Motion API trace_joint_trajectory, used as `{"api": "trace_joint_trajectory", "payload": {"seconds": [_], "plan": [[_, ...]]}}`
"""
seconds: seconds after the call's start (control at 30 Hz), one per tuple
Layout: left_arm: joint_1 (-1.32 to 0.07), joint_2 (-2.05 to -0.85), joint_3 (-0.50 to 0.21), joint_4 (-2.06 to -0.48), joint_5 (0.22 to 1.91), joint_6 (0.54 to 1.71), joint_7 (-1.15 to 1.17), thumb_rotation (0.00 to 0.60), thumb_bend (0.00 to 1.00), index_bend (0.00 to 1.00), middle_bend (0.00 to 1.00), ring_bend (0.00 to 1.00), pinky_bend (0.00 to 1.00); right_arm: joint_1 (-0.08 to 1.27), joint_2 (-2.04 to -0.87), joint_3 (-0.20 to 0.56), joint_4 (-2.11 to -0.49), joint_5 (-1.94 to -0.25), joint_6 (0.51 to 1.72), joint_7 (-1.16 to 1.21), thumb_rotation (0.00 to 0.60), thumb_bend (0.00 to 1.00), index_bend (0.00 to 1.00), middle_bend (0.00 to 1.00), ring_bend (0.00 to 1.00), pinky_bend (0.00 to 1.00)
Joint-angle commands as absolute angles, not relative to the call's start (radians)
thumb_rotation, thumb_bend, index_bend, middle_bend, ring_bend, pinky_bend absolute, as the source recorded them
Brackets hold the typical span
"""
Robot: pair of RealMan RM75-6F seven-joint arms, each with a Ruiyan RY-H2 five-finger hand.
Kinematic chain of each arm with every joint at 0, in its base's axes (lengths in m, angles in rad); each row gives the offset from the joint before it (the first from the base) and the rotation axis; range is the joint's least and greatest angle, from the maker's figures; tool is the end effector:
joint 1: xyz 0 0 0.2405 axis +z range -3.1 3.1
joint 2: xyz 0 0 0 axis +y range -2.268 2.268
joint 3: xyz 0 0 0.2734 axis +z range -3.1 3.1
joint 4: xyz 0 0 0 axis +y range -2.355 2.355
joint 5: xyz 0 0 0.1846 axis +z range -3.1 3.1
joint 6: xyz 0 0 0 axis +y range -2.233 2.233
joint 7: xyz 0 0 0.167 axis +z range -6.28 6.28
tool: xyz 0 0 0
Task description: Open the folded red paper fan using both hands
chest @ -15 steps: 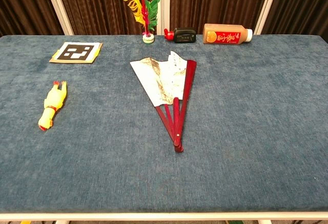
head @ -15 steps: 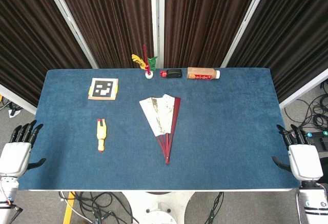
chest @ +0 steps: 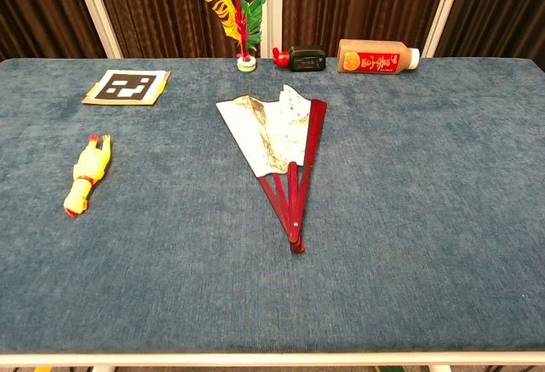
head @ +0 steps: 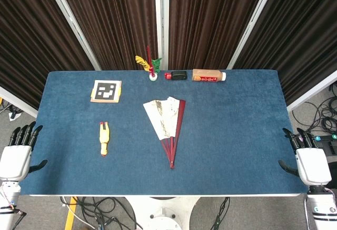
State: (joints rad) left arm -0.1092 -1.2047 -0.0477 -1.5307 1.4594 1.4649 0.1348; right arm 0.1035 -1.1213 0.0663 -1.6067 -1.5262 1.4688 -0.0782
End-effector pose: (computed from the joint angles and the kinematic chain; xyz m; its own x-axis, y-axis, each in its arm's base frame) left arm -0.3282 0.2115 0.1674 0.5078 0.0169 0.8613 0.8613 0.0104 -0.5080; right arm -0.3088 -0.2120 0.1880 0.4695 0.0097 0.8829 -0.8815 -0.0522 0.4693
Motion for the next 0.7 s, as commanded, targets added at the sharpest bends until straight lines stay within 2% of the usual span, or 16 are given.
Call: {"api": "trace_joint_trajectory", "payload": {"seconds": [0.03,0.23,0.47,0.7], "plan": [[-0.109,-1.206,-0.047,-1.529,1.465,1.469,0.130,0.600,0.00,0.13,0.12,0.07,0.08,0.123,-1.117,0.061,-1.605,-1.547,1.446,-0.053,0.600,0.07,0.14,0.30,0.12,0.19],[-0.111,-1.205,-0.049,-1.527,1.475,1.474,0.116,0.600,0.00,0.13,0.12,0.07,0.08,0.270,-1.153,0.086,-1.566,-1.615,1.292,0.011,0.600,0.10,0.28,0.36,0.17,0.22],[-0.108,-1.196,-0.053,-1.532,1.488,1.496,0.107,0.600,0.00,0.13,0.12,0.07,0.08,0.517,-1.316,0.130,-1.429,-1.659,1.048,0.065,0.600,0.09,0.30,0.35,0.17,0.23],[-0.102,-1.196,-0.052,-1.531,1.487,1.502,0.094,0.600,0.00,0.13,0.12,0.07,0.08,0.690,-1.514,0.138,-1.232,-1.670,0.901,0.045,0.600,0.04,0.30,0.33,0.16,0.21]]}}
